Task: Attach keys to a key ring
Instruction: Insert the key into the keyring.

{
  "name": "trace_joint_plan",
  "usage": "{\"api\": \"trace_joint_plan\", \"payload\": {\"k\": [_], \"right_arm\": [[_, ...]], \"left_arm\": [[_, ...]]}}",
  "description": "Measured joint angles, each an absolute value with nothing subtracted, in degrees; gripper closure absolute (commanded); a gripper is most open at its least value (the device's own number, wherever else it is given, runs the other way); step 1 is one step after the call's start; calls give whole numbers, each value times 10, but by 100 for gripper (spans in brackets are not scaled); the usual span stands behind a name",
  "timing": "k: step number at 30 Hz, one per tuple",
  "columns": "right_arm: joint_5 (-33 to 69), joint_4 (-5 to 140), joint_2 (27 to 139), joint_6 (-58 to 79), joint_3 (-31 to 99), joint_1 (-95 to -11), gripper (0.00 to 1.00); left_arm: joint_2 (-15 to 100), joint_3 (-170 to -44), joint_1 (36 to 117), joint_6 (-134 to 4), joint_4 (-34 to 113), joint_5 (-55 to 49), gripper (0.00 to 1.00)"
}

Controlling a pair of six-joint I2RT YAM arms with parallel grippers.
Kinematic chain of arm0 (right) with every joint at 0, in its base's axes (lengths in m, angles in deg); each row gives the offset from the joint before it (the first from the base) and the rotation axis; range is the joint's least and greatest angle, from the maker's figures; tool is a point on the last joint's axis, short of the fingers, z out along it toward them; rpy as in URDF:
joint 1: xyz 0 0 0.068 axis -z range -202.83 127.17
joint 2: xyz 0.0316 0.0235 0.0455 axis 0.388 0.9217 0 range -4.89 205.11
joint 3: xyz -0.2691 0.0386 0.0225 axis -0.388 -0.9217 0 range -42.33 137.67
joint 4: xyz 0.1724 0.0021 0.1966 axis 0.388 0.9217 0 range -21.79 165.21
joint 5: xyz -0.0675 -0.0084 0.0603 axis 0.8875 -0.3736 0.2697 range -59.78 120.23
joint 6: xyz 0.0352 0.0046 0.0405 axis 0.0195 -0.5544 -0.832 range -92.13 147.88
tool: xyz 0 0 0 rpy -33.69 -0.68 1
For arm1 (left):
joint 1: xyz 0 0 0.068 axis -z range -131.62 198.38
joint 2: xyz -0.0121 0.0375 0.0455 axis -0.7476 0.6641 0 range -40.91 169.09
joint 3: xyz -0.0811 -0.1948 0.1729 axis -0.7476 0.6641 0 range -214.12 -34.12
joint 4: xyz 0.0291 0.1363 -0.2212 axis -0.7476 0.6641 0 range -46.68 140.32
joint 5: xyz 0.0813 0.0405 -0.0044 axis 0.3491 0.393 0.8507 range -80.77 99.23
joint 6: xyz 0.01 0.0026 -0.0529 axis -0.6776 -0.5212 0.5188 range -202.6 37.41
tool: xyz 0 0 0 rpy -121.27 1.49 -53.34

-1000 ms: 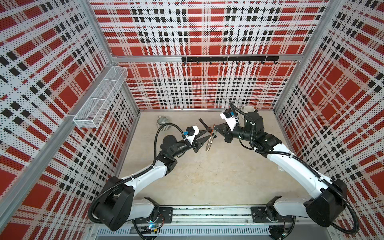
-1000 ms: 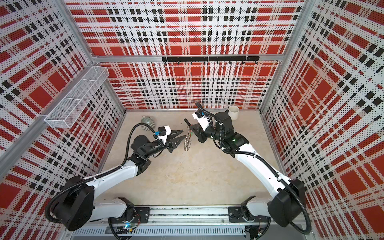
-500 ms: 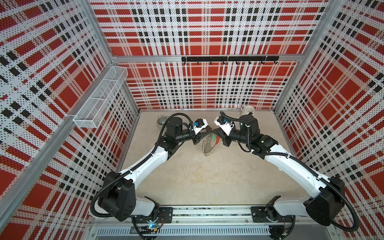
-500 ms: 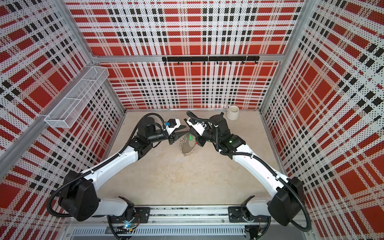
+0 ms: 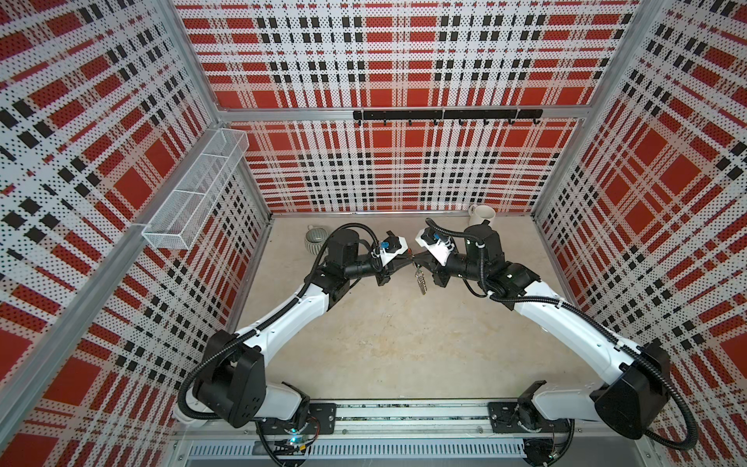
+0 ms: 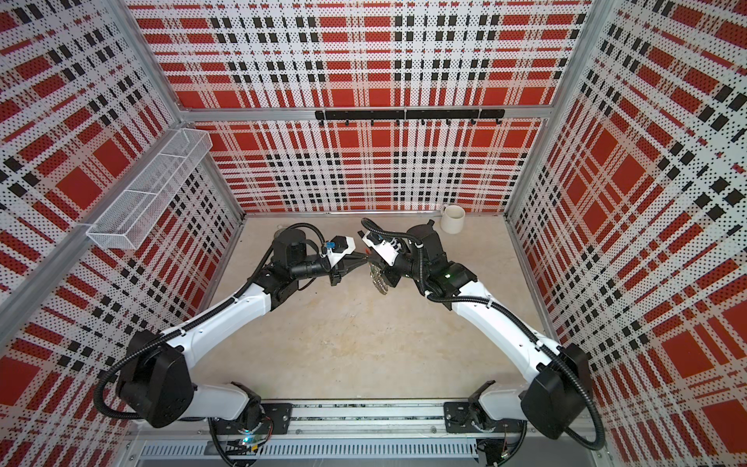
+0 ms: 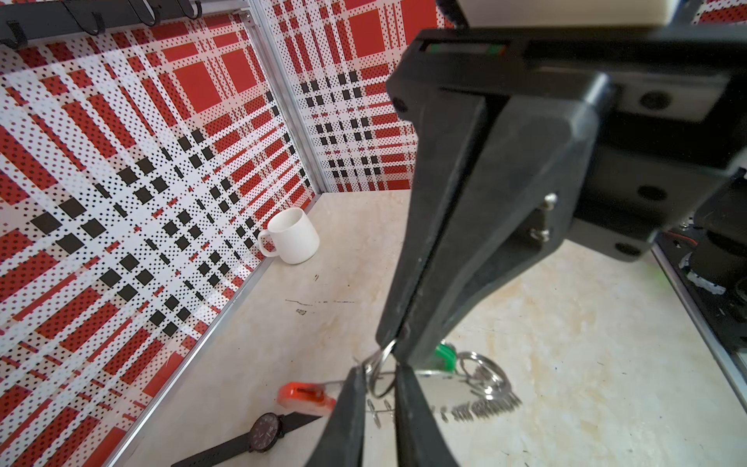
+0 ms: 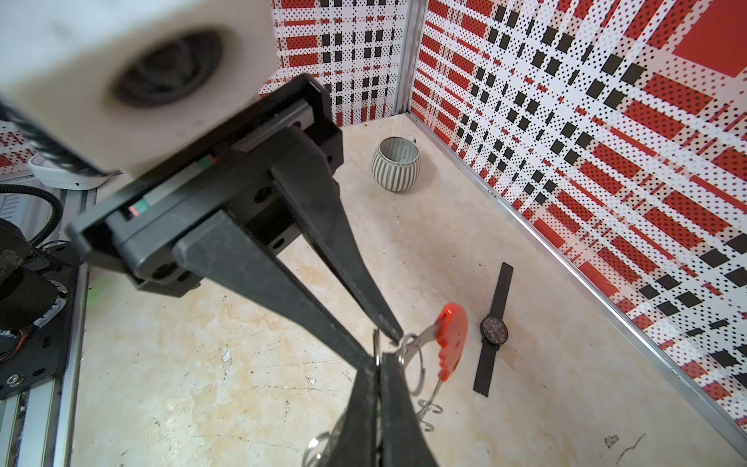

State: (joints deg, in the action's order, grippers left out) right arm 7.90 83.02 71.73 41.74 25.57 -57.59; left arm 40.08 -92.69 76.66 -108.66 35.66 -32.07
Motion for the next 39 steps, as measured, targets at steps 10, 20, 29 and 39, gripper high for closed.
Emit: {"api": "trace_joint_plan", "payload": {"k": [10, 20, 29, 39], "right_arm": [[86, 815, 716, 411, 241, -575, 98], [61, 722, 682, 229, 191, -550, 57], [-42, 638, 673, 83, 146, -513, 55], [-101, 596, 674, 42, 131, -513, 69]], "left_arm": [[396, -917, 768, -1066, 345, -305, 100], [375, -800, 782, -932, 152, -298, 100], [370, -739, 787, -840, 7, -283, 100], [363, -738, 787, -811, -48, -278, 100]]}}
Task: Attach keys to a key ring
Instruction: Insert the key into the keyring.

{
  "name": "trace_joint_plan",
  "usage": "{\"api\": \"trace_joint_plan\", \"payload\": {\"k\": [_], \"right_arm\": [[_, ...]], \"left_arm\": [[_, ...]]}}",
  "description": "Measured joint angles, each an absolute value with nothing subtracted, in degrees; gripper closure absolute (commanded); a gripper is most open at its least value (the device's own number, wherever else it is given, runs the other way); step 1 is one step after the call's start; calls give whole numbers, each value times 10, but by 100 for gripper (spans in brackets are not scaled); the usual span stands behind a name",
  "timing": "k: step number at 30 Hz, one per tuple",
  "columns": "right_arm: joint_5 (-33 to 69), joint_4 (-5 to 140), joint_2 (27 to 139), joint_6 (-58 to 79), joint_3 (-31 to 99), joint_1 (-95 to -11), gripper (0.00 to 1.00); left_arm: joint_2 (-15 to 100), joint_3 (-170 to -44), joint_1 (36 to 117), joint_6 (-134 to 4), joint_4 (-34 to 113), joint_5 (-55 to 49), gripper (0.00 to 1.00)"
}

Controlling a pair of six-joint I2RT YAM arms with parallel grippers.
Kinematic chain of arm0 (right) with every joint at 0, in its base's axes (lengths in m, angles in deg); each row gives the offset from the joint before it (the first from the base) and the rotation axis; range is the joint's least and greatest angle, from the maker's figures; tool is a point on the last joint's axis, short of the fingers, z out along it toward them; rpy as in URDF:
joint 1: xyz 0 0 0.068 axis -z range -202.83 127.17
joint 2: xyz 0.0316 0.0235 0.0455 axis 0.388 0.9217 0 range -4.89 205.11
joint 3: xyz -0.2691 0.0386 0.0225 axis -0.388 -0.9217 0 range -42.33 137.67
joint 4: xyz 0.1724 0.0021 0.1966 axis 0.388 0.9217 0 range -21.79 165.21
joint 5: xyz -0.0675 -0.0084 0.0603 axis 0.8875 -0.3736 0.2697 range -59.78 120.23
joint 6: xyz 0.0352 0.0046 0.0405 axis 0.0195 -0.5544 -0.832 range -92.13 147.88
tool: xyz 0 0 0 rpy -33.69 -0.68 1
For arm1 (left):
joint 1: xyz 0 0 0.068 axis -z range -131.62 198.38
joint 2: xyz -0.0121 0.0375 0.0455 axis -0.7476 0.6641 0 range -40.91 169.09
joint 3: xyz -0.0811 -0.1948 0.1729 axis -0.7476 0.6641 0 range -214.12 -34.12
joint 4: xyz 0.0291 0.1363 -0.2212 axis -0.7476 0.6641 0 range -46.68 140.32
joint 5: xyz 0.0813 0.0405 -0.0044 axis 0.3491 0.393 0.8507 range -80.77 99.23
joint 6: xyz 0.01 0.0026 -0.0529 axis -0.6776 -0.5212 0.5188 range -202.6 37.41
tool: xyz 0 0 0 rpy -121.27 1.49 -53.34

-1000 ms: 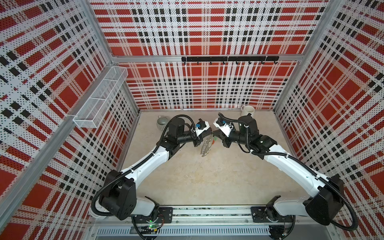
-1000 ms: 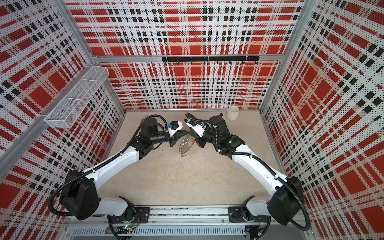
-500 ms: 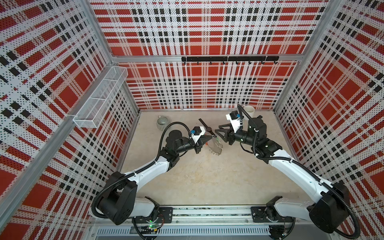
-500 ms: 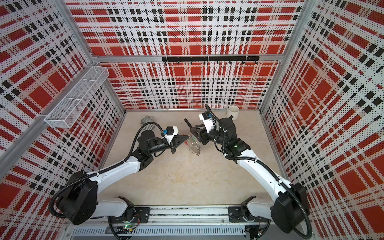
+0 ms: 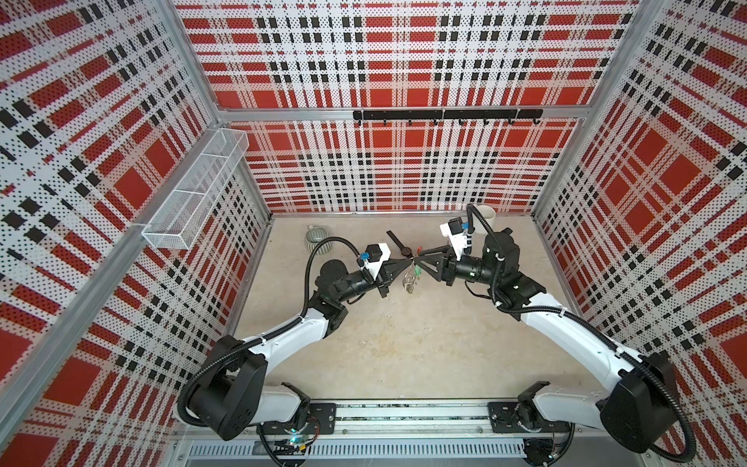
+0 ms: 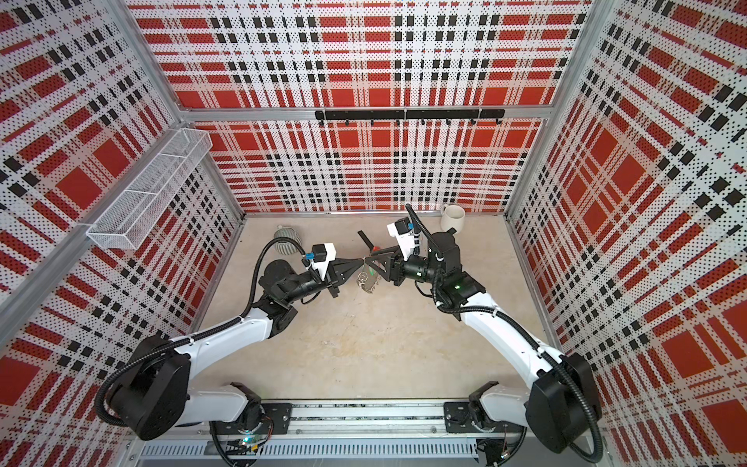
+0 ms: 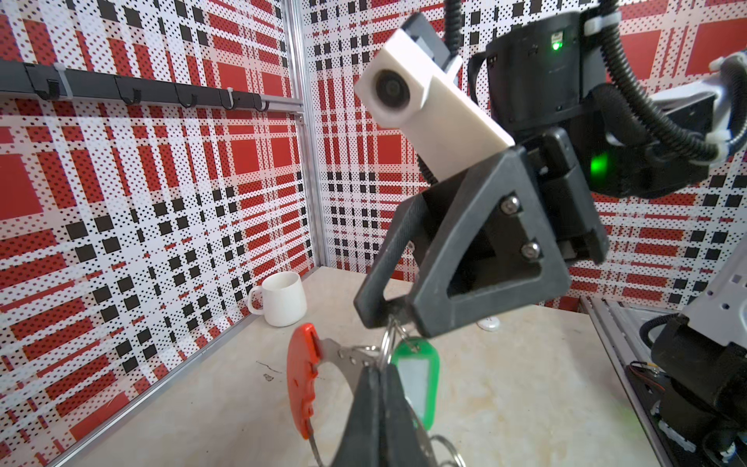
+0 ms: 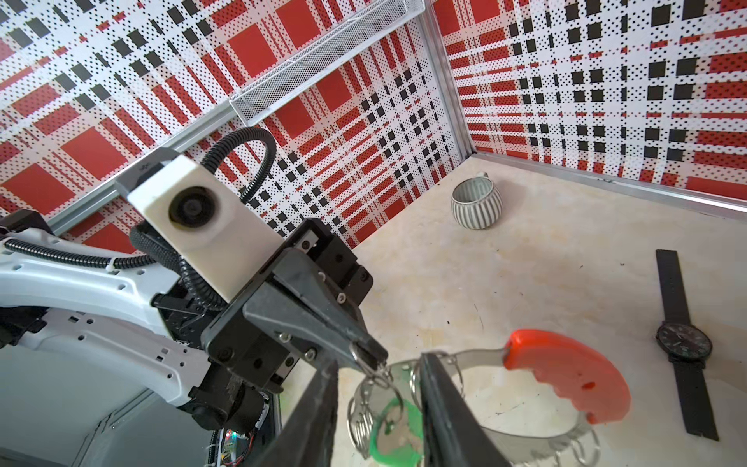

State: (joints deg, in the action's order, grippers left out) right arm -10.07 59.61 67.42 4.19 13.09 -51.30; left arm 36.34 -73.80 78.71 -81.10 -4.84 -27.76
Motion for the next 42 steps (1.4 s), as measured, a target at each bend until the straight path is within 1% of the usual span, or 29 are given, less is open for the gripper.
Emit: {"api": "trace_joint_plan", "payload": {"k": [10, 20, 26, 33, 37, 39, 42], "right_arm": [[-120, 574, 674, 24, 119, -511, 89], [-125, 566, 674, 23, 118, -508, 90], [-147, 552, 682, 11, 117, -508, 89], [-164, 521, 696, -18, 98, -508, 84], [-165, 526, 698, -21, 98, -508, 70], [-156, 540, 697, -10, 99, -508, 69], [-138, 570, 687, 1, 99, -504, 56]], "left_arm": [[363, -737, 784, -786, -80, -278, 100], [363, -735, 783, -773, -97, -278, 100], [368, -710, 786, -743, -161, -267, 100], [415, -687, 800, -674, -295, -245, 100], [442, -677, 803, -629, -384, -233, 100], [450, -674, 803, -613, -414, -229, 100], [454, -672, 803, -595, -438, -225, 100]]}}
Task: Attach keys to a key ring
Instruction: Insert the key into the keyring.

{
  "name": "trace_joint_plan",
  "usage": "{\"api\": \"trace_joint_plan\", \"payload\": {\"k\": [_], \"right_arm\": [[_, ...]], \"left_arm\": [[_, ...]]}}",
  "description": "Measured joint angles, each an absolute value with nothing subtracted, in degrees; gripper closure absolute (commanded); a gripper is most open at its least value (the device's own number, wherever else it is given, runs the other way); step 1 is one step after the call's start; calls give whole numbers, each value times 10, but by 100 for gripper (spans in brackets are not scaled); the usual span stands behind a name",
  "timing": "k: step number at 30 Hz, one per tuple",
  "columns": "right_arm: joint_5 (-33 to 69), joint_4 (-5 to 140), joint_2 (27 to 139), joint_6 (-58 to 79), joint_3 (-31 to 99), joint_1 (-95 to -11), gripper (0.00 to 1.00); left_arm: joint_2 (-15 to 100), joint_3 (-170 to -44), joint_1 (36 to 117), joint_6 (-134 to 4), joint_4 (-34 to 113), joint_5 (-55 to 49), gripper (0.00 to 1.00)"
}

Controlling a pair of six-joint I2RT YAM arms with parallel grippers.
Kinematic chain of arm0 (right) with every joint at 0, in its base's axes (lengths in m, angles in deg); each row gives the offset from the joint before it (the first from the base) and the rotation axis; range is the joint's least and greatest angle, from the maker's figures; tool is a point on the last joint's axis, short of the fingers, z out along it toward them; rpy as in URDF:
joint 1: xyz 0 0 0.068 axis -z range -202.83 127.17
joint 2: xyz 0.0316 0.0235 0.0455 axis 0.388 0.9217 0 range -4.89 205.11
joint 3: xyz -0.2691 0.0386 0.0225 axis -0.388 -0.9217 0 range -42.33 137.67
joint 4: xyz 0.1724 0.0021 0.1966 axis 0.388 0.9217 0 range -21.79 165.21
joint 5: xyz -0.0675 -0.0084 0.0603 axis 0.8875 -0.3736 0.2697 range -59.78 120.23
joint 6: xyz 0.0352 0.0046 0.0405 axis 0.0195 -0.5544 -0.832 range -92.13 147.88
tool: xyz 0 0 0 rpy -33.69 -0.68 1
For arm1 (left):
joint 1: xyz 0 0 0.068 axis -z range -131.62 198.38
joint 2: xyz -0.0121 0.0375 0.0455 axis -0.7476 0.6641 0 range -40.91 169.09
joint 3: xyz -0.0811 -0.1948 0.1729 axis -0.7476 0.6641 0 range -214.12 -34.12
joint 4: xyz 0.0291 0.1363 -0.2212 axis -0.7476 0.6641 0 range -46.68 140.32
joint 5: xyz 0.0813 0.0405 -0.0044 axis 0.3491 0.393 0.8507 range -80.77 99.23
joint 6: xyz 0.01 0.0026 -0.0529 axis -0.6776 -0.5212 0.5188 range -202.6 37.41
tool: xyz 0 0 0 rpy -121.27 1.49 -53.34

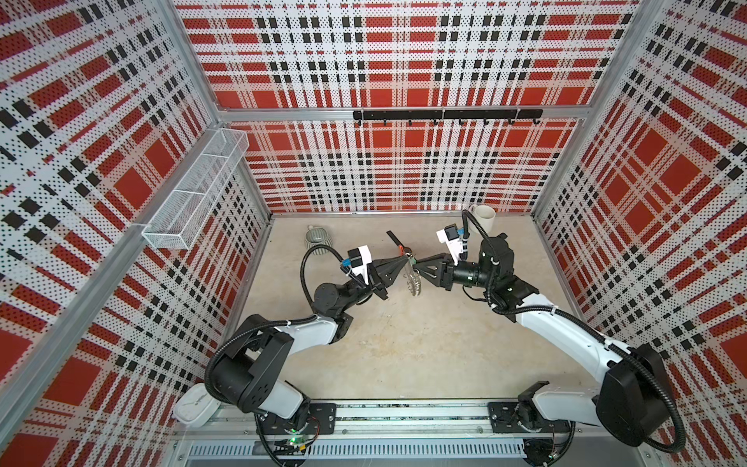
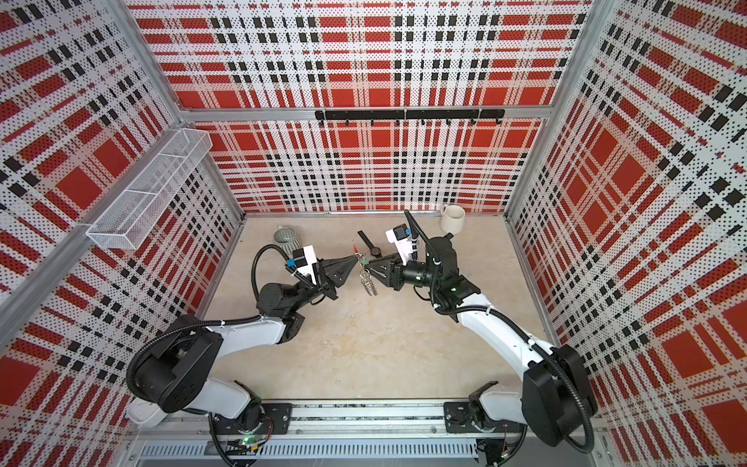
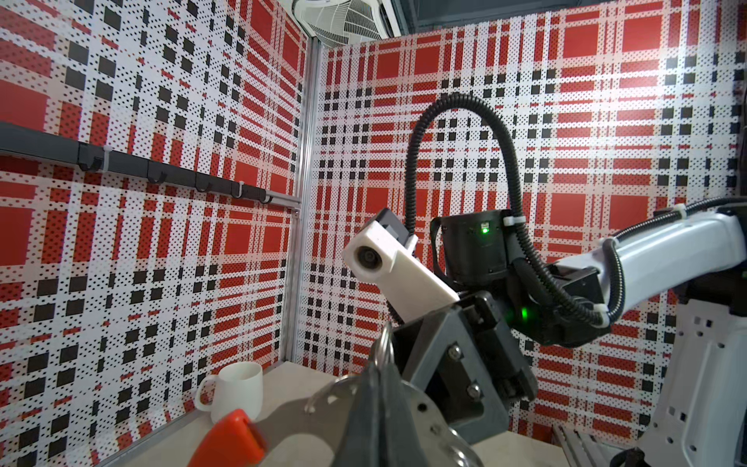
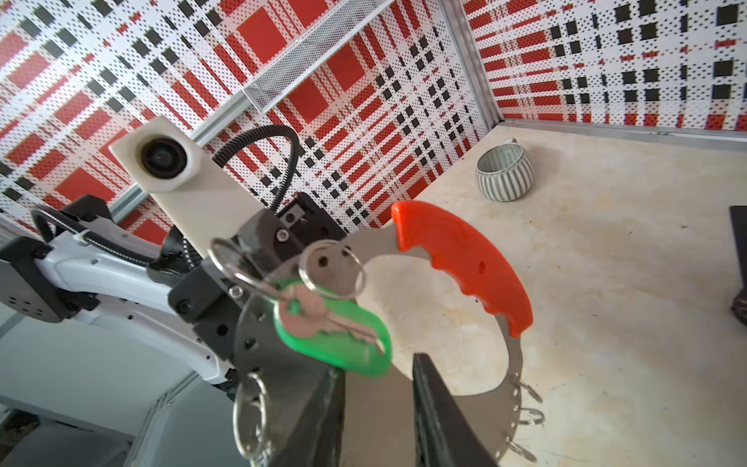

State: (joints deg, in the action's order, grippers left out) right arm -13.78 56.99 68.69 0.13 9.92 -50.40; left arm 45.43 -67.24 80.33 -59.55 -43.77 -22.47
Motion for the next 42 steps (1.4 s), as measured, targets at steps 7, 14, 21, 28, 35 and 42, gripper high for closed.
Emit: {"api": "trace_joint_plan", "payload": {"k": [7, 14, 21, 28, 35, 42], "right_arm": [[-123, 593, 642, 24, 116, -482, 48], [-160, 550, 654, 11, 138, -482, 48], [-192, 514, 683, -12, 140, -488, 49], [-207, 486, 694, -25, 142, -494, 57], [-217, 476, 705, -33, 146, -494, 61], [-222, 469, 710, -33, 146, -498, 64]], "left_arm": [[457, -672, 803, -571, -442, -224, 100], [457, -672, 803, -557, -444, -225, 100], [457, -672, 803, -545, -445, -225, 100], [458, -672, 803, -530, -445, -228, 100], [462, -672, 802, -517, -445, -230, 100], [463, -672, 800, -510, -445, -232, 100]]}}
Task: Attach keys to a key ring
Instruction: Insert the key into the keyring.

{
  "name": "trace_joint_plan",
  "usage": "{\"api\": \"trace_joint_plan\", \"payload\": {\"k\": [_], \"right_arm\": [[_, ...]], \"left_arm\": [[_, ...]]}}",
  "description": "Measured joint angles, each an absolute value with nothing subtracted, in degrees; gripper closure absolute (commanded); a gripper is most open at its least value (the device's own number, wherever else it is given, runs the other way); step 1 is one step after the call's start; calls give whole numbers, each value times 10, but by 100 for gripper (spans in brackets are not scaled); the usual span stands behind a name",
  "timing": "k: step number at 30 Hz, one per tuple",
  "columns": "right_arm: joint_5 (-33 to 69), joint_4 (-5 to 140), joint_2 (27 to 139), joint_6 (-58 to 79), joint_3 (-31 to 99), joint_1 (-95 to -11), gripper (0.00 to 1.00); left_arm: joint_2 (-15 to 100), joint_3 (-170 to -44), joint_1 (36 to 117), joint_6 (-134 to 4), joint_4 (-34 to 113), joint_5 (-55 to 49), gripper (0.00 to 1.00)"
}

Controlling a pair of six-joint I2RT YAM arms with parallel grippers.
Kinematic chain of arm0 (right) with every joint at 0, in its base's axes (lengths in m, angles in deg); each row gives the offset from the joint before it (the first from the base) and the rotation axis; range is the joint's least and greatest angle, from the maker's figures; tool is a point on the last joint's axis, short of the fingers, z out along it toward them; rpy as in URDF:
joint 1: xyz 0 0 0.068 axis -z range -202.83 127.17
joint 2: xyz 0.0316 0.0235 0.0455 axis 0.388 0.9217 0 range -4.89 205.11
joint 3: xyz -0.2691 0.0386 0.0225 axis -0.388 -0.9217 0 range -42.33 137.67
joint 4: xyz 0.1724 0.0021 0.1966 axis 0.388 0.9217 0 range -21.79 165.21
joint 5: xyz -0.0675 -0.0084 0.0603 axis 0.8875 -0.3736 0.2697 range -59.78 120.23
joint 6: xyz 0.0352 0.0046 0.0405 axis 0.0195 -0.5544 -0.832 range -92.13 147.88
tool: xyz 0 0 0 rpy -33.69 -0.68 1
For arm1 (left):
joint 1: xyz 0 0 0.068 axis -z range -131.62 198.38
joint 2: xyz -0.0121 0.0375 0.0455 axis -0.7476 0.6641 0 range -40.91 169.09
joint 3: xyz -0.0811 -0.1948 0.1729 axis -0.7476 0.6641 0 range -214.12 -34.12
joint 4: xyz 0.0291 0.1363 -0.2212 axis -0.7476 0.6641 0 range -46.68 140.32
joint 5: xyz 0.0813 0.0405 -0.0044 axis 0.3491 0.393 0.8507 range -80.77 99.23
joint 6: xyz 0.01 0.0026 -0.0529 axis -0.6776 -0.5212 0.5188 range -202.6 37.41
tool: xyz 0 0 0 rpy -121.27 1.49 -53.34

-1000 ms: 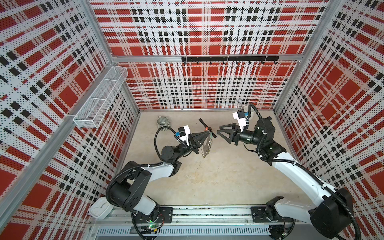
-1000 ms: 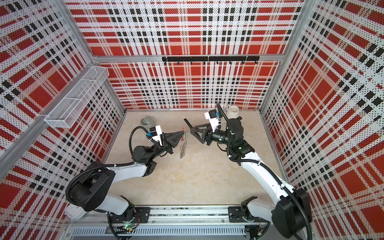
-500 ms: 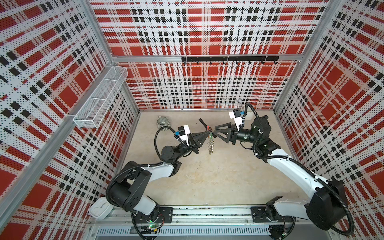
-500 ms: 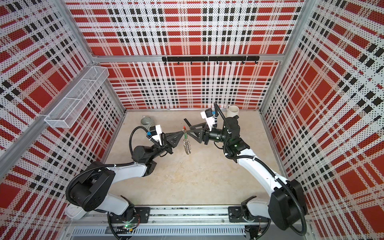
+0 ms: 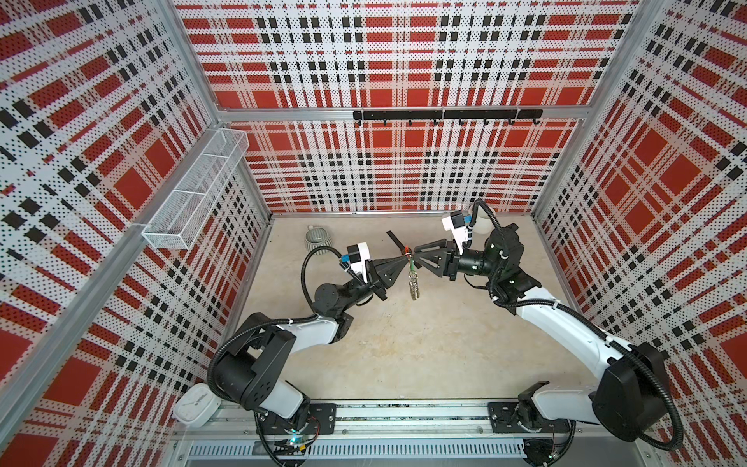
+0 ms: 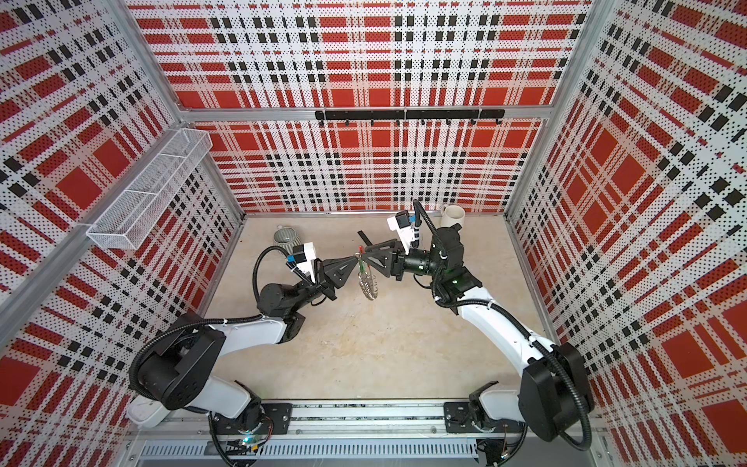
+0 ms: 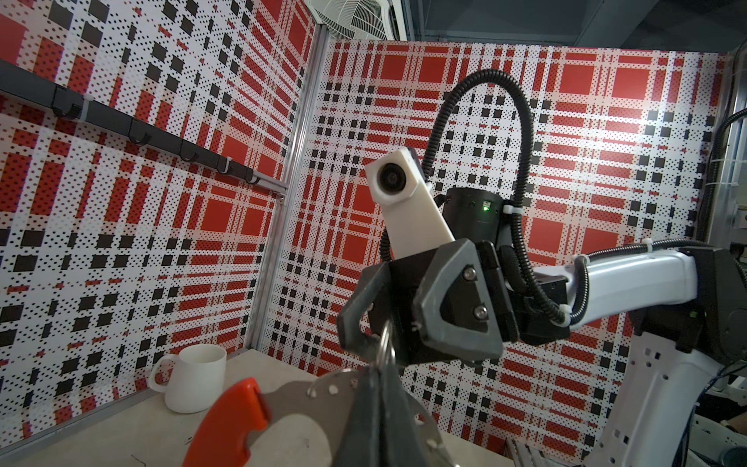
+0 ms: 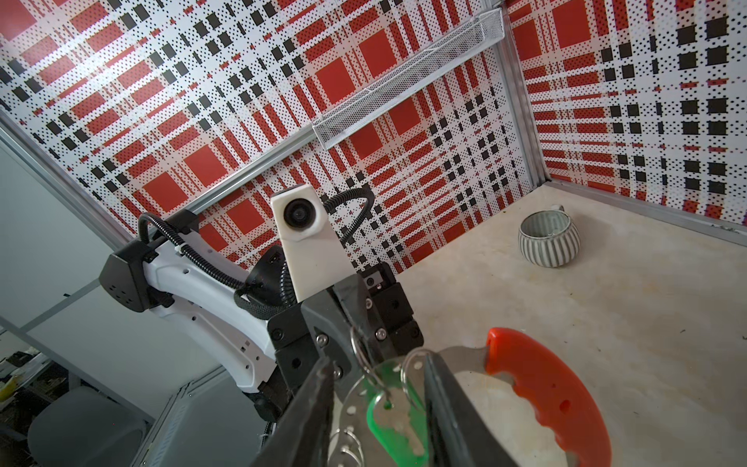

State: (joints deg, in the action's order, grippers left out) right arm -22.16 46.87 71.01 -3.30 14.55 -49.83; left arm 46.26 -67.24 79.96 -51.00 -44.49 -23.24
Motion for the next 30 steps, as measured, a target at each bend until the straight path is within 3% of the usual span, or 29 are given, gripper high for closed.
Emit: {"api": "trace_joint_plan", "payload": {"k": [14, 30], "right_arm": [[-220, 473, 711, -31, 145, -498, 100], [-211, 494, 711, -18, 144, -498, 100]], "left_arm": [[463, -672, 798, -506, -445, -233, 100], [463, -673, 798, -505, -445, -233, 100]]}}
